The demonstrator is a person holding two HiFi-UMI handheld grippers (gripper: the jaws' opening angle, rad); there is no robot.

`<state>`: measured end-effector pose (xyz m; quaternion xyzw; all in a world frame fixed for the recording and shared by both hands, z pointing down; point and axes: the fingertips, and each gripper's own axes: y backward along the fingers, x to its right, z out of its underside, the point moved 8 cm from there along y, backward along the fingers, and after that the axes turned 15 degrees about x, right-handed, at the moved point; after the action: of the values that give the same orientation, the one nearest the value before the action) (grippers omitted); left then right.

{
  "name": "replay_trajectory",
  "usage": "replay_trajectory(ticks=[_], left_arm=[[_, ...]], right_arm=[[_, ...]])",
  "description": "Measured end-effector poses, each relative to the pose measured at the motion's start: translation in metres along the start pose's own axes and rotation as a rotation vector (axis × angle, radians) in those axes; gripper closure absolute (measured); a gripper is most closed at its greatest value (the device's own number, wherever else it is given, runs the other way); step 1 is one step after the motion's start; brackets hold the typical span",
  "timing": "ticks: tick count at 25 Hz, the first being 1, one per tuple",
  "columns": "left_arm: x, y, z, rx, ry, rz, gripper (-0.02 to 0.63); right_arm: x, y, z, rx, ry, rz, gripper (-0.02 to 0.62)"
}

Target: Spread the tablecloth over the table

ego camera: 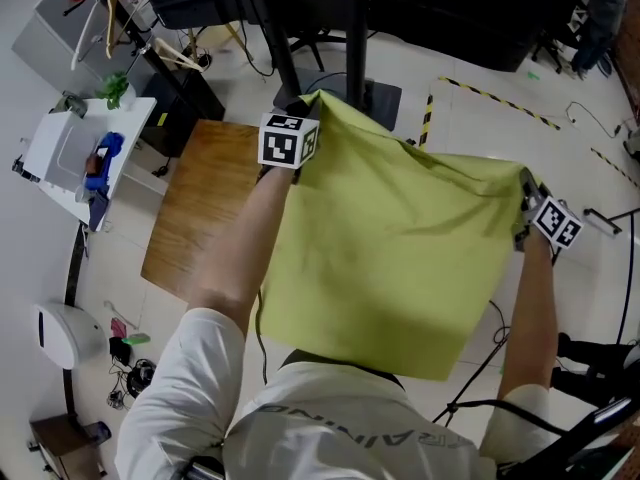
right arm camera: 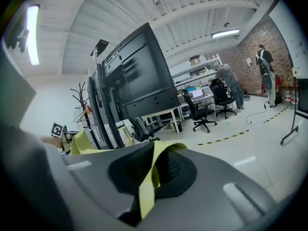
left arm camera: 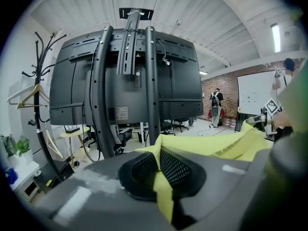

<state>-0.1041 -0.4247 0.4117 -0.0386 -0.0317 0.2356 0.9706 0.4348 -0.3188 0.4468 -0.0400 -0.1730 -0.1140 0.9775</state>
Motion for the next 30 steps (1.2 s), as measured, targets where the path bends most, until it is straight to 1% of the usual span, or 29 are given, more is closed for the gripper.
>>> replay_trajectory(ticks=[4,9,12,16,20,26,30], left_arm=[[-0.014,-0.021,0.018,-0.045,-0.001,0.009,0.595],[-0.023,-0.044,0.046,-0.102,0.029,0.021,0.595],[-0.026,-0.058,0.057,-0.120,0.045,0.024,0.595],[-0.031,-0.074,0.067,-0.121,0.067,0.015,0.595],[-0.037,-0.085,0.079,-0.147,0.073,0.016,0.595],[-0.038,-0.092,0.103,-0.176,0.095,0.008,0.595],[-0.042,-0.094,0.118,-0.213,0.100,0.006,0.594]], right_arm=[[0.009,-0.021,0.010,0.007,-0.024,0.000,0.588],[0.026,-0.041,0.035,-0.028,-0.053,0.009,0.588],[0.035,-0.053,0.044,-0.037,-0.069,0.018,0.588],[0.044,-0.062,0.047,-0.003,-0.092,0.027,0.588],[0.052,-0.071,0.053,-0.009,-0.087,0.018,0.588],[0.057,-0.079,0.072,-0.016,-0.113,0.027,0.588],[0.064,-0.080,0.088,-0.049,-0.111,0.038,0.588]])
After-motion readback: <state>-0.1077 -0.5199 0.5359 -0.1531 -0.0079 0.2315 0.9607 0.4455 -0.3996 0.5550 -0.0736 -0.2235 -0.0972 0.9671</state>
